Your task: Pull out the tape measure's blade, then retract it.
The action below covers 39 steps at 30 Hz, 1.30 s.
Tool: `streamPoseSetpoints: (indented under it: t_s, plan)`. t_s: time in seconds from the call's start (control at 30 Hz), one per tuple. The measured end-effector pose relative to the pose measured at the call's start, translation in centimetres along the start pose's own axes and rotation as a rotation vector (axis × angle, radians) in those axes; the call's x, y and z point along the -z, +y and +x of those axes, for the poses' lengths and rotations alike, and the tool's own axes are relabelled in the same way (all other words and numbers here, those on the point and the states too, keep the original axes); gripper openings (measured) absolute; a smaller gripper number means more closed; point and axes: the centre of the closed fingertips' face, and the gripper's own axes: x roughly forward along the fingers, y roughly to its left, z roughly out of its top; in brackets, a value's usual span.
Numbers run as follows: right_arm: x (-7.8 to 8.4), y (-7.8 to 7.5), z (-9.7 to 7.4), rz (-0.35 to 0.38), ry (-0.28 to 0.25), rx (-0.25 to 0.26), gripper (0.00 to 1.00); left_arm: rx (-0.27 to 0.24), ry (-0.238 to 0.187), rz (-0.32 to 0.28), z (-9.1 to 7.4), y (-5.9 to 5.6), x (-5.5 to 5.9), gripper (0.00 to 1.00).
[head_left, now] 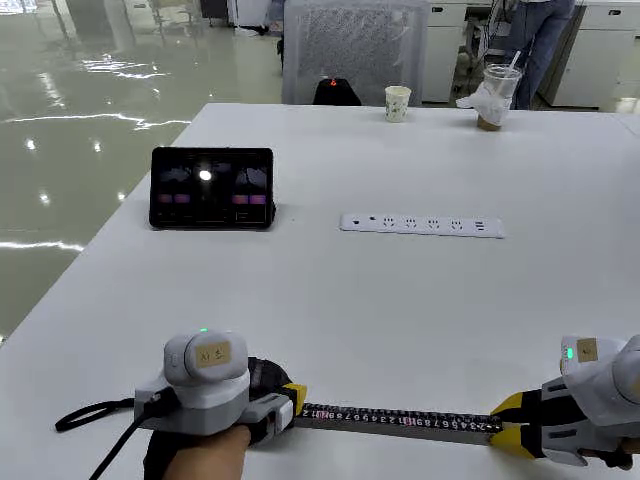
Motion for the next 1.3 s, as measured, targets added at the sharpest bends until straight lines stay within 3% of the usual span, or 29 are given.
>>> streamPoseSetpoints:
  t_s: [0.5, 0.87, 1.3]
  plan:
    - [0.02, 0.09, 0.01, -0.002, 0.005, -0.006, 0.1, -0.039, 0.02, 0.0, 0.19, 0.23, 0.24, 0.61]
    - [0.09, 0.06, 0.04, -0.005, 0.012, -0.012, 0.1, -0.02, 0.06, 0.023, 0.12, 0.36, 0.53, 0.58]
    - [0.1, 0.01, 0.04, -0.009, 0.018, -0.009, 0.1, -0.008, 0.053, 0.019, 0.18, 0.26, 0.45, 0.58]
